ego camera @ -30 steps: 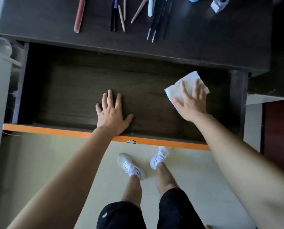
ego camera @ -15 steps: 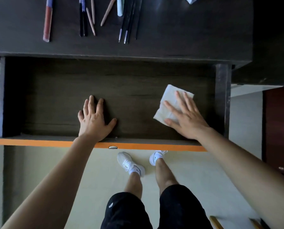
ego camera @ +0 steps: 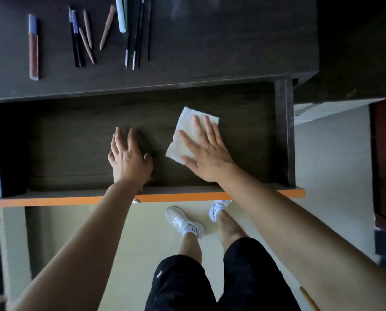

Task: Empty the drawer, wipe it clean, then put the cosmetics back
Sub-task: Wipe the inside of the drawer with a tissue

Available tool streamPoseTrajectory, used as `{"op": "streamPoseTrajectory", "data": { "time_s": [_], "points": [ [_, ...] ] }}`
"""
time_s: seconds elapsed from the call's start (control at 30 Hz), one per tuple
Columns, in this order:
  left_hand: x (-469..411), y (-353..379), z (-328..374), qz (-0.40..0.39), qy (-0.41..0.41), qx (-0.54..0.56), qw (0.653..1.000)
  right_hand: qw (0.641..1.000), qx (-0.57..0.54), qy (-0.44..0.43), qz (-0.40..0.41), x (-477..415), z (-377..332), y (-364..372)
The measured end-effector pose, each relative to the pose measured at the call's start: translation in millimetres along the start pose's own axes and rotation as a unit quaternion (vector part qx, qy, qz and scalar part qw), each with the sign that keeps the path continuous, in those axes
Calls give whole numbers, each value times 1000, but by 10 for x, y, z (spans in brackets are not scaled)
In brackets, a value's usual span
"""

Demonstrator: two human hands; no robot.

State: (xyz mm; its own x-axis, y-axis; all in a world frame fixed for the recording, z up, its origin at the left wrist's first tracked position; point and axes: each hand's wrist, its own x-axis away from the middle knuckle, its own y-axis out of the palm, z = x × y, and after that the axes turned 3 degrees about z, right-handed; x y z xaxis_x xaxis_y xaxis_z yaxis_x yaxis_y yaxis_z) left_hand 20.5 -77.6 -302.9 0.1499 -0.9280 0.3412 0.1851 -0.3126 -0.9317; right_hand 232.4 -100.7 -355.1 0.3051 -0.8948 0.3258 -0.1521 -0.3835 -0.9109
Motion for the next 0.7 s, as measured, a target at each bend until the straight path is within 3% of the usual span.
{"op": "streamPoseTrajectory", "data": {
  "time_s": [0.1,0.17,0.33,0.5,0.7],
  "points": [
    [5,48,244,-2,26,8,1000,996,25,-78,-28,351,271,38],
    [39,106,378,-16,46,3,999,995,37,-75,-49,541,566,-6],
    [192,325,494,-20,50,3,999,997,15,61,-55,705,963,-155],
    [228,398,450,-18,56,-4,998,986,-52,160,-2,580,530,-33],
    [234,417,319,-11,89,-13,996,984,-62,163,30,644,240,-33]
  ]
}}
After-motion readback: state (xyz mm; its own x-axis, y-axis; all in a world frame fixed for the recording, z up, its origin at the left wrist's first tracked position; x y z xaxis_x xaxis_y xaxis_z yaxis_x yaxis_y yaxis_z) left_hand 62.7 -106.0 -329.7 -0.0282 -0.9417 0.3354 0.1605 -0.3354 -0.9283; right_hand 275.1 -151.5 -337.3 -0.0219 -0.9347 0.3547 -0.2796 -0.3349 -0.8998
